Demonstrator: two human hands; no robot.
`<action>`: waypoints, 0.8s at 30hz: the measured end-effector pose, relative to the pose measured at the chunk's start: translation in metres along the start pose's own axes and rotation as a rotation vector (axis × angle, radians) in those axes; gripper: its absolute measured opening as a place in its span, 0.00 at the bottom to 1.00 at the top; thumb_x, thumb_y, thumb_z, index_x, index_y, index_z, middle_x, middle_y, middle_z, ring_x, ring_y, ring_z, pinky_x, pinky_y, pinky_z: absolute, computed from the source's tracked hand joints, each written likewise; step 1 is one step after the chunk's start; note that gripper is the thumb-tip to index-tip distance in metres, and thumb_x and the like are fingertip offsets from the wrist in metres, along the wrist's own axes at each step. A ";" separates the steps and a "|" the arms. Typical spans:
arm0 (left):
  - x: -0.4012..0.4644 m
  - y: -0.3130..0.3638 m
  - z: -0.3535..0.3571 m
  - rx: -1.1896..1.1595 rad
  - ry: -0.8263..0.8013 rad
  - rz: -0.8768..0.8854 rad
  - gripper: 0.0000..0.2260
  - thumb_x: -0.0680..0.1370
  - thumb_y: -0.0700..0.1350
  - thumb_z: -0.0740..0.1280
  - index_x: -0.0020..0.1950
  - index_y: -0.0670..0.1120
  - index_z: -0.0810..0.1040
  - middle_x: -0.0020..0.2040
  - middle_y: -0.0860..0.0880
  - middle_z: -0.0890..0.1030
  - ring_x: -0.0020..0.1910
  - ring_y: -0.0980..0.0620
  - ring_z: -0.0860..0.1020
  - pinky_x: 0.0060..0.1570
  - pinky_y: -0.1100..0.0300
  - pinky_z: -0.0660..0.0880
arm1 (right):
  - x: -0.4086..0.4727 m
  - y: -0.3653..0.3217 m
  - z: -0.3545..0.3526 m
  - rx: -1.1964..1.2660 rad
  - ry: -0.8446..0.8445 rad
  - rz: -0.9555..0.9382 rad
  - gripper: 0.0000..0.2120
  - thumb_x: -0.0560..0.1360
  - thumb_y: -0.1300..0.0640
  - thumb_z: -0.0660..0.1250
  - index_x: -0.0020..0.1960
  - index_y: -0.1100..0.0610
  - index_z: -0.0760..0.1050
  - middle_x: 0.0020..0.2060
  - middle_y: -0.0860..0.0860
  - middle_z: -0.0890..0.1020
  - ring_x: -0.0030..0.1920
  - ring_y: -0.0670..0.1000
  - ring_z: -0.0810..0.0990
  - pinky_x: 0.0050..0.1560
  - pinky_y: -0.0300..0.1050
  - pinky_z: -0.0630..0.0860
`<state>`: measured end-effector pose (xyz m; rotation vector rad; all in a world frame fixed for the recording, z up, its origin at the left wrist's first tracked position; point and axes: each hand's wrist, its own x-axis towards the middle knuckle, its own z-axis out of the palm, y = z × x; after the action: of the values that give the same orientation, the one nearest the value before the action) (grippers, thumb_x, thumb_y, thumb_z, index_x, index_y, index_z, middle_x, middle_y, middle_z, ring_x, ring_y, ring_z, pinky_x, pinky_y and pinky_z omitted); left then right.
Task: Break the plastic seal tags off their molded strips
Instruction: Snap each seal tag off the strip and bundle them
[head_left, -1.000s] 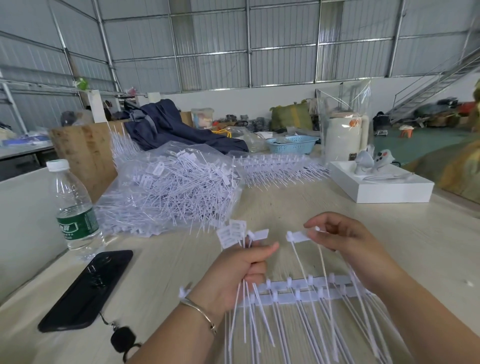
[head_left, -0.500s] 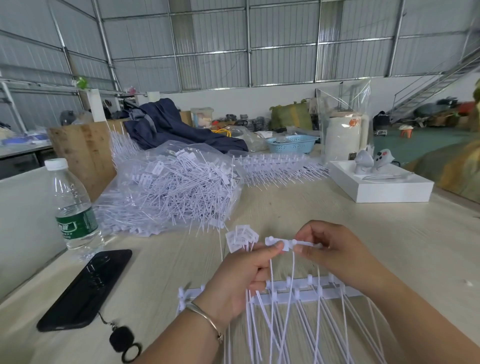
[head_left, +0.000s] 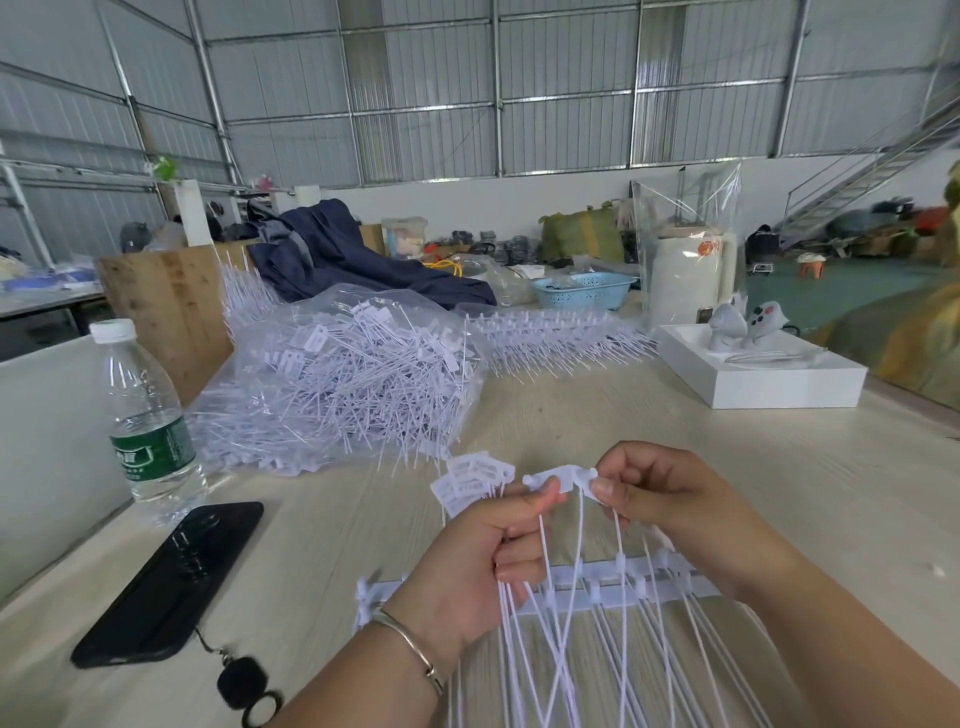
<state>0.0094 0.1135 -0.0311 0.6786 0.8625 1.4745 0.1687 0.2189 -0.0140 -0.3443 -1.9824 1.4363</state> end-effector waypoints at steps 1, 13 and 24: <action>0.000 -0.001 0.000 -0.024 -0.031 -0.025 0.12 0.74 0.42 0.71 0.30 0.47 0.79 0.27 0.54 0.60 0.20 0.60 0.57 0.18 0.69 0.53 | 0.000 0.001 0.000 0.022 -0.018 0.004 0.10 0.70 0.53 0.69 0.38 0.60 0.77 0.28 0.49 0.74 0.32 0.46 0.72 0.38 0.33 0.70; 0.002 -0.009 -0.002 0.027 -0.251 -0.212 0.09 0.71 0.50 0.74 0.42 0.46 0.82 0.26 0.55 0.65 0.19 0.61 0.60 0.19 0.70 0.54 | 0.002 0.009 0.004 0.105 -0.079 0.000 0.10 0.72 0.60 0.70 0.47 0.66 0.75 0.38 0.64 0.79 0.37 0.54 0.75 0.40 0.41 0.74; 0.004 -0.005 0.004 0.299 0.178 0.051 0.15 0.73 0.46 0.71 0.30 0.48 0.68 0.26 0.52 0.60 0.21 0.57 0.55 0.19 0.66 0.53 | 0.002 0.003 0.000 -0.011 0.161 -0.081 0.10 0.61 0.53 0.77 0.38 0.57 0.80 0.32 0.53 0.79 0.35 0.50 0.73 0.37 0.38 0.69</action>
<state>0.0148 0.1183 -0.0331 0.8016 1.2274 1.4822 0.1667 0.2208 -0.0159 -0.3692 -1.8541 1.3056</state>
